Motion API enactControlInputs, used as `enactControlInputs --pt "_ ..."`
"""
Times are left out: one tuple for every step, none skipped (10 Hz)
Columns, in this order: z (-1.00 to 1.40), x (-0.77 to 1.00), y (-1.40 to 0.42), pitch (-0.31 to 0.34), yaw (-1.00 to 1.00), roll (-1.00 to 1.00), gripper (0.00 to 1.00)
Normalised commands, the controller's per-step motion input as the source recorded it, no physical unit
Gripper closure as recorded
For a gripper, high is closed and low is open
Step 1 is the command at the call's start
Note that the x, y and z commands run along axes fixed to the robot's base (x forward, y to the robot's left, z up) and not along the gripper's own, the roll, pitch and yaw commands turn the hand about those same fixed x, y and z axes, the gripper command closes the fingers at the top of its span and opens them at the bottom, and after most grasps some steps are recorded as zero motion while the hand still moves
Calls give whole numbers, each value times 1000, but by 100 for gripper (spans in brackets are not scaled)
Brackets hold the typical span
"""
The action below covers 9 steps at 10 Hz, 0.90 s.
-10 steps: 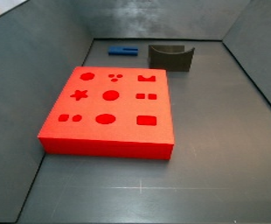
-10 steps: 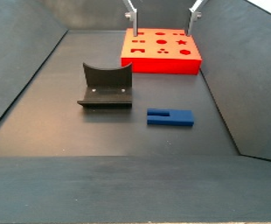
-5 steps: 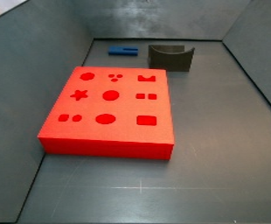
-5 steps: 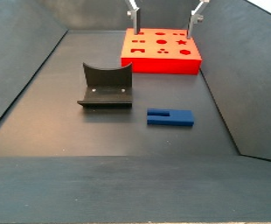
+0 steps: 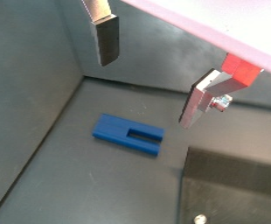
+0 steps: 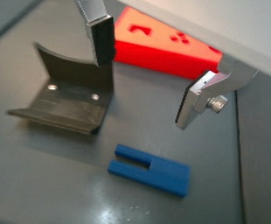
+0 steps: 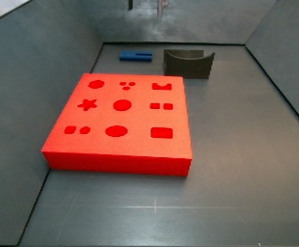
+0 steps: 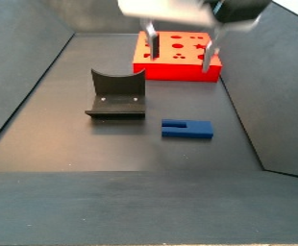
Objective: Pick up the square-circle object. Move up. Place the square-circle object on the fixture. Regrasp the square-circle object. Move to above the board. Insert the square-circle object.
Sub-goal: Pick up the square-circle object.
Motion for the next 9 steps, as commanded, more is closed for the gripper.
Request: enactControlInputs --pt "-420 0 0 0 -1000 -60 0" --pt "-337 0 -3 -91 -877 -179 0" --pt "-249 0 229 -213 -389 -401 0" --pt "-246 0 334 -224 -274 -426 0" --pt "-186 -3 286 -231 -280 -464 0" --pt "-137 -57 229 -219 -300 -490 0" --pt "-557 -51 0 -64 -843 -197 0" --pt "-543 -6 -23 -130 -1000 -47 0" --pt "-543 -14 -26 -150 -994 -63 0"
